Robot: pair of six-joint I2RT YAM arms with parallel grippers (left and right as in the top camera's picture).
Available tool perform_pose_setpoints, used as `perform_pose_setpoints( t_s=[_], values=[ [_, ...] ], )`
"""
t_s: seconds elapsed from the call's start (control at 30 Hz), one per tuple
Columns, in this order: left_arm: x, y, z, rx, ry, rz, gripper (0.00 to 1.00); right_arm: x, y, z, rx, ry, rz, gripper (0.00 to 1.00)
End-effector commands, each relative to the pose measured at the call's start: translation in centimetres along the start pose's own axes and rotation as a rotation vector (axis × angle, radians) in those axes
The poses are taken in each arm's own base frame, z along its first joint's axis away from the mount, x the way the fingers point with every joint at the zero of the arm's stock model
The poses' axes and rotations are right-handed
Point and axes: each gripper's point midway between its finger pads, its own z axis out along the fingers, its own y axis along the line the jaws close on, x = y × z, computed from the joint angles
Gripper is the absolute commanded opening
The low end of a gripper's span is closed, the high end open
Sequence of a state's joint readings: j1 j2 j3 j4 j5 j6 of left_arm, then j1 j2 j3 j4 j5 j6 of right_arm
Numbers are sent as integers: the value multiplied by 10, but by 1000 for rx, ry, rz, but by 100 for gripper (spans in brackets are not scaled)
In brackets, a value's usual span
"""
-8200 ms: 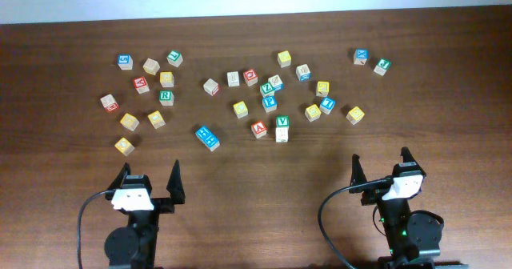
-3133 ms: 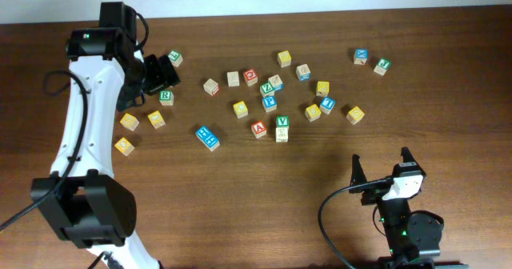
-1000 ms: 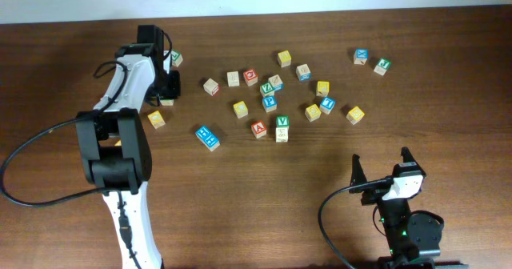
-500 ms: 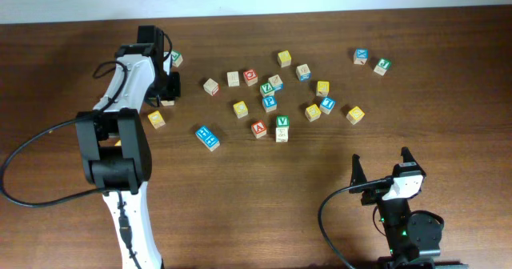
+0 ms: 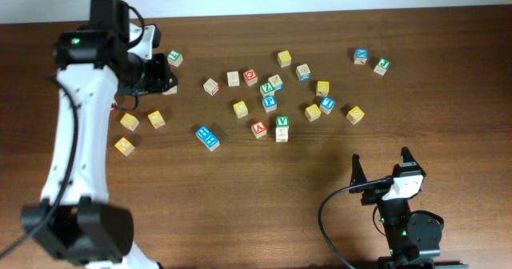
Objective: Spell out RSS
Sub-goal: 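Lift the R block and carry it toward the front center, then lower the R block onto the table and open the left gripper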
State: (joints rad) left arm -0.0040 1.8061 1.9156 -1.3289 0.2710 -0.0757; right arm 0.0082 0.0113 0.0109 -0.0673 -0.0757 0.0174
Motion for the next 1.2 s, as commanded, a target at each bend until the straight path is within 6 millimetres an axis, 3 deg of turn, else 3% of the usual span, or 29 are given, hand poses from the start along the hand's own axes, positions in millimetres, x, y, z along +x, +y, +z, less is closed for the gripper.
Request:
perform_pose_setpoints(
  t_s=[0.0,0.13,0.23,0.33,0.4,0.5,0.57,0.67,0.77,0.93,1.03,1.17],
  values=[
    [23,-17,-26,48,35,-21,10,3,1,0,-3,4,-6,98],
    [69,-37,-27,49,211,-6,9,3,1,0,-3,4,-6,98],
    [98,-63,-27,56,315,62,8,3,1,0,-3,4,-6,98],
    [112,-87,-28,74,339,141,5,3,1,0,-3,4,-6,98],
    [117,-96,-40,88,308,176,4,3,1,0,-3,4,-6,98],
    [126,-105,-65,112,239,216,6,3,1,0,-3,4,-6,98],
    [146,-109,-86,134,200,218,7,3,1,0,-3,4,-6,98],
    [175,-102,-86,114,233,147,6,3,1,0,-3,4,-6,98],
    [191,-89,-52,43,274,66,5,3,1,0,-3,4,-6,98],
    [203,-66,43,-80,247,-53,7,3,1,0,-3,4,-6,98],
    [209,-53,84,-128,199,-115,6,3,1,0,-3,4,-6,98],
    [212,-58,130,-95,136,-125,6,3,1,0,-3,4,-6,98]
  ],
)
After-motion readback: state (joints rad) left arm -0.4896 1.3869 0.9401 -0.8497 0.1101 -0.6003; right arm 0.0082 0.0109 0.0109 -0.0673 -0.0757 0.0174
